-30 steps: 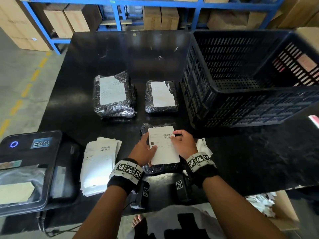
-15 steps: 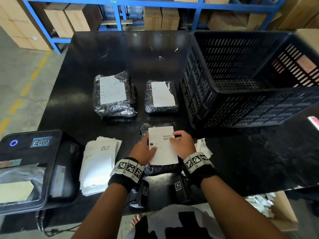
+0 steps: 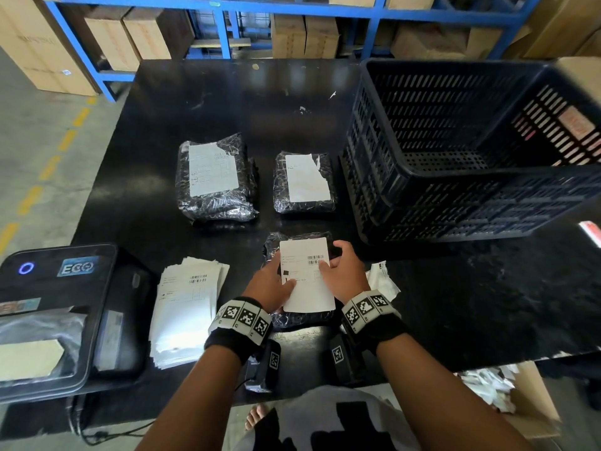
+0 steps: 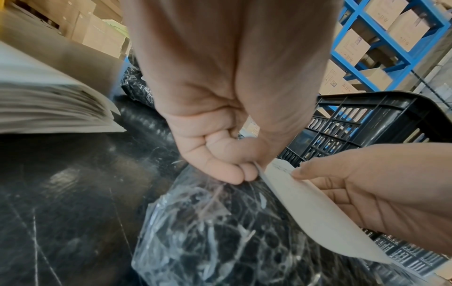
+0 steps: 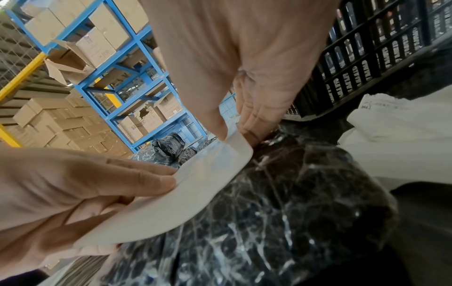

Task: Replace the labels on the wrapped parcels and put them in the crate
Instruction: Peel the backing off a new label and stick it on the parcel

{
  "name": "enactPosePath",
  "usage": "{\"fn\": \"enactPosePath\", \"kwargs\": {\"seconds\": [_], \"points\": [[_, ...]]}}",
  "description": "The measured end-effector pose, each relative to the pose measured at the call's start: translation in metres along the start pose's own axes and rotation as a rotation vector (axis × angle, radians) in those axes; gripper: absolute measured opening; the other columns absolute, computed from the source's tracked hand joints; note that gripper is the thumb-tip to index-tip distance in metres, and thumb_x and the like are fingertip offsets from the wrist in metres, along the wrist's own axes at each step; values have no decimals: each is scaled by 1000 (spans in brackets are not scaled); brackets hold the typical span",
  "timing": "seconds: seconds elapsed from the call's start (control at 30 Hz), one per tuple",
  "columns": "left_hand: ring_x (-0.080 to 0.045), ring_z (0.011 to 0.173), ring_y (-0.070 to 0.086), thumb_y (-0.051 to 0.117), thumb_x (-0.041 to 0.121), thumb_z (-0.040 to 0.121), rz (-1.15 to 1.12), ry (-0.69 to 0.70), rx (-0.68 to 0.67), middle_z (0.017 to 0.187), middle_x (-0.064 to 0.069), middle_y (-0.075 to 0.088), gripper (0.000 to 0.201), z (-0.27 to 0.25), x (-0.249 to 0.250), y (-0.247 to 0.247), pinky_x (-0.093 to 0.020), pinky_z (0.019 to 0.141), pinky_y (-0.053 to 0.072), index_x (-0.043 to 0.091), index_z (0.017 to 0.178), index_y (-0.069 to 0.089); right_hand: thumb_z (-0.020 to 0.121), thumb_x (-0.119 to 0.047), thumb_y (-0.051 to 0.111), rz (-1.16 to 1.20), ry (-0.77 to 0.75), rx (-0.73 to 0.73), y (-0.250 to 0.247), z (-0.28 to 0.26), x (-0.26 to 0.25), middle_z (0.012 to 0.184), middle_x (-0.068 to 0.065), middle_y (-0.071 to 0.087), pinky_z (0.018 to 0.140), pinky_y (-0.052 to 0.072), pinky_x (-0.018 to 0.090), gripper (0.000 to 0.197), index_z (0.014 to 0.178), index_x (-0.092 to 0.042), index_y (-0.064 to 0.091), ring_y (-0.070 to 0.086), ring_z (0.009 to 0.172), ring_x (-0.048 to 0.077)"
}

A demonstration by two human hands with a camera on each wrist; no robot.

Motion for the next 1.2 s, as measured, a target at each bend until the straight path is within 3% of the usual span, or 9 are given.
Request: {"fn": "enactPosePath", "kwargs": {"seconds": [0.13, 0.3, 0.43, 0.57, 0.67, 0.73, 0.87, 1.07, 1.2], "points": [[-18, 103, 61, 58, 18, 90, 14, 4, -7, 123, -2, 63, 60, 0, 0, 0, -32, 89, 51, 23, 144, 31, 91, -11, 59, -64, -32, -25, -1, -7, -8, 95, 5, 68, 75, 44, 25, 53, 139, -12, 38, 61, 93, 18], [-19, 104, 62, 59, 18, 89, 40, 17, -4, 122, -3, 64, 65, 1, -1, 1, -35, 89, 53, 23, 146, 28, 89, -13, 63, -153, -39, -22, -1, -10, -11, 128, 11, 49, 91, 41, 30, 59, 141, -15, 35, 50, 119, 24], [-21, 105, 62, 61, 19, 88, 47, -6, -7, 123, -4, 63, 64, 2, -4, 1, -37, 88, 54, 21, 144, 30, 89, -30, 60, -387, -56, -3, -4, -13, -14, 129, 4, 44, 78, 42, 32, 48, 133, -22, 41, 56, 109, 24], [-23, 114, 57, 60, 24, 90, 77, -72, 18, 134, -7, 54, 78, 1, -9, -7, -25, 91, 46, 18, 152, 14, 91, -33, 56, -457, -112, 63, -11, -9, -15, 138, 1, 39, 94, 44, 36, 50, 138, -22, 42, 44, 124, 21], [-30, 126, 39, 55, 31, 92, 245, -32, 125, 139, -13, 39, 71, 3, -2, -11, -39, 101, 41, 25, 151, 15, 95, -31, 52, -471, -280, -15, -5, -4, -20, 146, -3, 34, 107, 35, 39, 50, 142, -22, 40, 33, 134, 19], [-30, 127, 31, 51, 33, 93, 346, 21, 170, 140, -11, 31, 62, 6, 6, -8, -46, 100, 42, 32, 148, 23, 96, -34, 47, -558, -385, -74, 4, -3, -22, 151, -6, 30, 114, 25, 41, 49, 144, -26, 38, 26, 140, 17], [-30, 135, 22, 46, 35, 95, 414, 2, 142, 153, -6, 13, 52, 11, 12, 1, -47, 105, 37, 37, 145, 31, 99, -40, 38, -702, -335, -89, 10, -5, -10, 158, -7, 24, 121, 3, 51, 49, 146, -26, 36, 15, 147, 17], [-34, 136, 22, 45, 39, 94, 301, -82, 142, 152, -12, 13, 56, 1, -11, 0, -50, 106, 37, 36, 146, 24, 101, -38, 37, -549, -207, -46, -10, -24, 6, 158, 0, 28, 122, 9, 42, 51, 147, -17, 36, 21, 146, 19], [-32, 139, 22, 52, 43, 92, 151, -53, 96, 152, -10, 13, 63, -15, -17, 10, -46, 110, 34, 32, 148, 24, 100, -35, 38, -513, -318, -104, 6, -48, 7, 159, -2, 25, 122, 5, 41, 48, 146, -18, 39, 19, 147, 15]]}}
Point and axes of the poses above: each hand's wrist, its own z-axis towards the middle knuckle, its own y-axis out of the palm, x = y × z, the point moved 3 cm from there along z, towards the middle knuckle
